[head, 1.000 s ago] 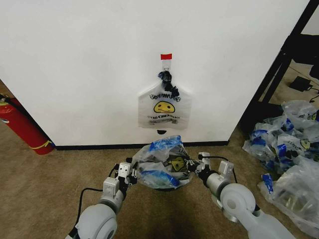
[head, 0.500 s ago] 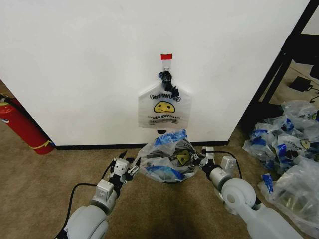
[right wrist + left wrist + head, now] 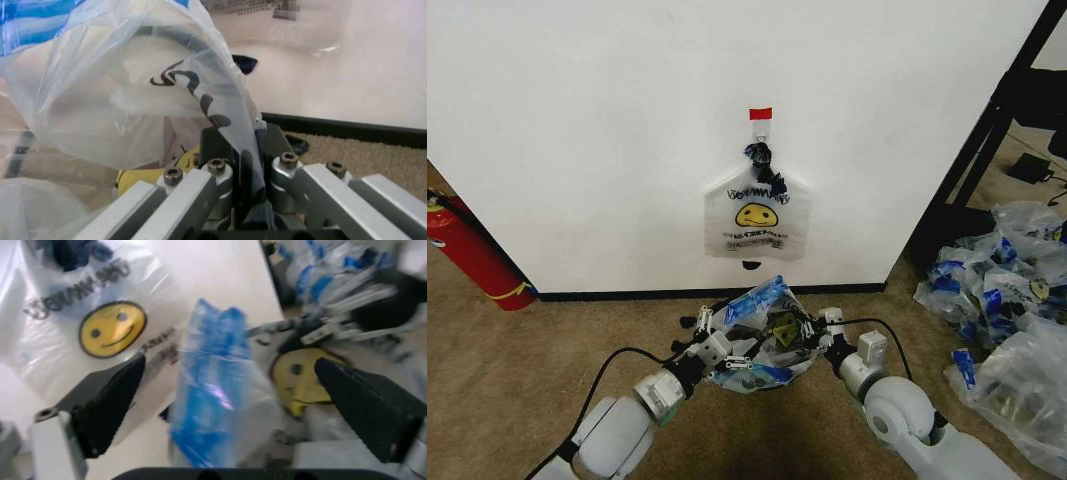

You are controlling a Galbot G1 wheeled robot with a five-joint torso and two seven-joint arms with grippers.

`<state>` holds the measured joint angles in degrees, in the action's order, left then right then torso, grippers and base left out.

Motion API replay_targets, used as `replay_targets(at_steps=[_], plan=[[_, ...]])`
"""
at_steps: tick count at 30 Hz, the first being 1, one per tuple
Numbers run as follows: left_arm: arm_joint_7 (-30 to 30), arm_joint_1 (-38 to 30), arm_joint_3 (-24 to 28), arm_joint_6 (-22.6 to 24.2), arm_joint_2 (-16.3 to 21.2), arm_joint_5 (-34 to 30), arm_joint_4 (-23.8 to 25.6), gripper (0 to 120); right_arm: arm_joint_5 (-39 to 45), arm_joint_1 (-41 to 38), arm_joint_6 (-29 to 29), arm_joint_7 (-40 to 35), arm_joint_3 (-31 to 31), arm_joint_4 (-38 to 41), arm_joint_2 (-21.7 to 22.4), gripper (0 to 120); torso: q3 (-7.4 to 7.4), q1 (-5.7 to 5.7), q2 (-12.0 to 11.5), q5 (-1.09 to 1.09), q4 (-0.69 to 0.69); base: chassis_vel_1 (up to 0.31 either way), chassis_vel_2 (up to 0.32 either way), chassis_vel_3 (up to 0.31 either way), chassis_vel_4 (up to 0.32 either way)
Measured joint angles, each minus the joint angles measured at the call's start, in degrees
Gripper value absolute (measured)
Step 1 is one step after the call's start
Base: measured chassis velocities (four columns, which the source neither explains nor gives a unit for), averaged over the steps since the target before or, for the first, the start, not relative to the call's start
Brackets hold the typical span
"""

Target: Pick up the garbage bag from the wall and place it over the trash bin.

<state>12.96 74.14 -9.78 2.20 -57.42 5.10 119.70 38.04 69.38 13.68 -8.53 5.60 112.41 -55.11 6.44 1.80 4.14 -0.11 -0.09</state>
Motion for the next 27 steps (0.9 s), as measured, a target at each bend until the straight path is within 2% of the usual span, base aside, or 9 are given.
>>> replay_targets(at_steps=[2, 6, 8, 11, 13, 16, 20, 24, 27], plan=[[-1.5, -1.2, 0.3, 1.2, 0.2, 0.0, -0.5, 95, -1.6, 0.5, -0.5, 0.6, 0.0, 0.1, 0.0, 2, 0.00, 0.00, 0.0, 0.00, -0.01, 0.000, 0.000, 0.000, 0.000], [-4.4, -2.0, 0.8, 3.1, 0.6, -0.5, -1.2, 78, -3.7, 1.2, -1.2, 1.4, 0.1, 0.5, 0.0, 2, 0.00, 0.00, 0.0, 0.00, 0.00, 0.000, 0.000, 0.000, 0.000], [-4.7, -2.1, 0.8, 3.2, 0.6, -0.6, -1.3, 75, -3.8, 1.2, -1.3, 1.5, 0.1, 0.6, 0.0, 2, 0.00, 0.00, 0.0, 0.00, 0.00, 0.000, 0.000, 0.000, 0.000], [-4.7, -1.7, 0.9, 3.7, 0.3, -0.5, -1.1, 60, -4.1, 1.2, -1.4, 1.5, 0.2, 0.8, -0.1, 2, 0.00, 0.00, 0.0, 0.00, 0.00, 0.000, 0.000, 0.000, 0.000], [-4.7, -1.7, 0.9, 3.7, 0.3, -0.5, -1.1, 60, -4.1, 1.2, -1.4, 1.5, 0.2, 0.8, -0.1, 2, 0.00, 0.00, 0.0, 0.00, 0.00, 0.000, 0.000, 0.000, 0.000], [-4.2, -0.2, 0.6, 4.0, 0.1, -0.5, 1.1, 43, -4.1, 1.0, -1.4, 1.4, 0.3, 0.6, -0.2, 2, 0.00, 0.00, 0.0, 0.00, 0.00, 0.000, 0.000, 0.000, 0.000], [-3.6, 0.4, 0.2, 4.6, 0.0, -0.5, 2.5, 51, -4.1, 0.9, -1.4, 1.3, 0.3, 0.3, -0.4, 2, 0.00, 0.00, 0.0, 0.01, 0.00, 0.000, 0.000, 0.000, 0.000], [-3.4, 0.2, 0.2, 4.8, -0.3, -0.2, 2.1, 70, -4.1, 0.9, -1.4, 1.2, 0.3, 0.4, -0.5, 2, 0.00, 0.00, 0.0, 0.00, 0.00, 0.000, 0.000, 0.000, 0.000], [-3.3, 0.0, 0.3, 4.8, -0.4, -0.1, 1.7, 77, -4.1, 0.9, -1.4, 1.2, 0.3, 0.6, -0.5, 2, 0.00, 0.00, 0.0, 0.00, 0.00, 0.000, 0.000, 0.000, 0.000]])
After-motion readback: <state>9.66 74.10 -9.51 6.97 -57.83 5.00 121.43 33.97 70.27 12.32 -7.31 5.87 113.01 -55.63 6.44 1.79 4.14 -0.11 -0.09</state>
